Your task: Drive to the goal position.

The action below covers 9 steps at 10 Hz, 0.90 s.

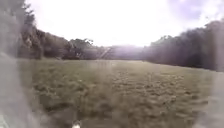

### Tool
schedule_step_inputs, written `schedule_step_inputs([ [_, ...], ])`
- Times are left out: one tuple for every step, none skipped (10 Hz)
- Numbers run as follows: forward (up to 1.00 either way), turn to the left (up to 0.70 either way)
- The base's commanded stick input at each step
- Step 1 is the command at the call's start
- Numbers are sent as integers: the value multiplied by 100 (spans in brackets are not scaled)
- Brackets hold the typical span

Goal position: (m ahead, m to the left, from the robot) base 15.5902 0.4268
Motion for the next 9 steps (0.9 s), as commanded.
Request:
schedule_step_inputs([
  [70,-14],
  [70,-14],
  [70,-14],
  [70,-14],
  [70,-14],
  [70,-14],
  [70,-14],
  [70,-14],
  [70,-14],
])
